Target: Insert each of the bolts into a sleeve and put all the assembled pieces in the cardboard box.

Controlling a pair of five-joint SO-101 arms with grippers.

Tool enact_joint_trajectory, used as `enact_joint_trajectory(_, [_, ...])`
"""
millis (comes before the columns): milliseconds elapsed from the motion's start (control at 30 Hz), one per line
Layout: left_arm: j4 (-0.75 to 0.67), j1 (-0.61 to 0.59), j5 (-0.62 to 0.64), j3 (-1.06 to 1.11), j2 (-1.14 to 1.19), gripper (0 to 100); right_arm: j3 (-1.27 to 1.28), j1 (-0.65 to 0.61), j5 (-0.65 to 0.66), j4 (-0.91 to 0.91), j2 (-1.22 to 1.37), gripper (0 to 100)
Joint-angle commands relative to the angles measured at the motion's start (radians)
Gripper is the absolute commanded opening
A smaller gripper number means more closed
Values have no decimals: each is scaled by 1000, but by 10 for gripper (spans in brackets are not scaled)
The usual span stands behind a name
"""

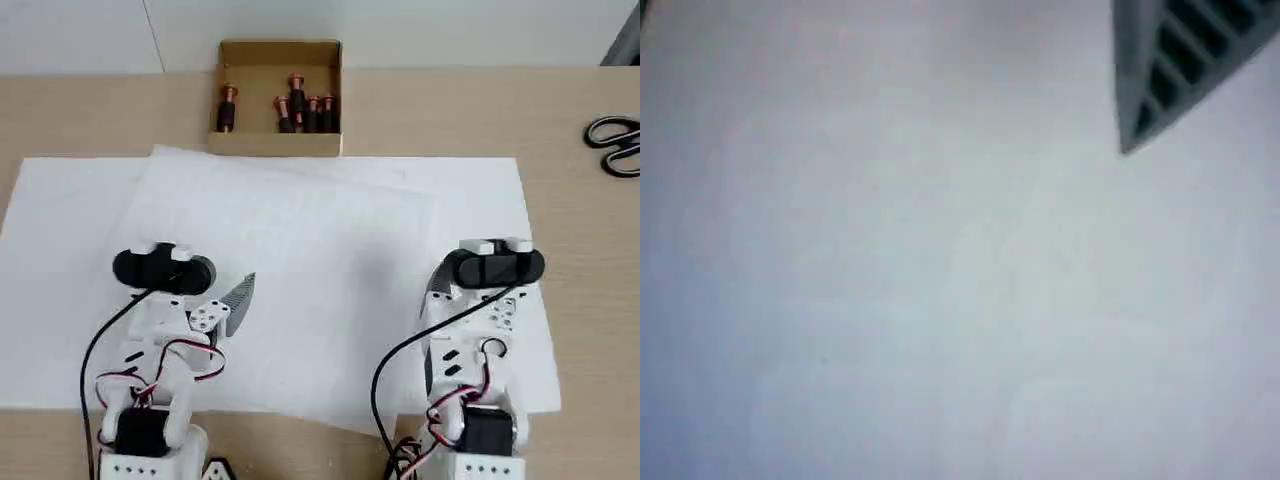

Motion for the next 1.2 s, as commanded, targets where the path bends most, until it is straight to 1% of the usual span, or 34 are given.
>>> enact_joint_trajectory(0, [-49, -3, -5, 36, -9, 306, 41, 10, -5, -47, -13, 246])
enact_joint_trajectory(133, [-57, -2, -3, 48, -9, 306, 98, 8, -6, -65, -13, 246])
enact_joint_trajectory(300, [-44, -2, -2, 48, -8, 306, 98, 8, -6, -51, -12, 246])
enact_joint_trajectory(400, [31, 0, -5, 48, -8, 306, 98, 8, -6, 24, -10, 246])
enact_joint_trajectory(500, [34, -2, -5, 48, -8, 306, 98, 8, -6, 114, -13, 246])
enact_joint_trajectory(1167, [34, -2, -5, 48, -8, 306, 98, 10, -6, 111, -13, 246])
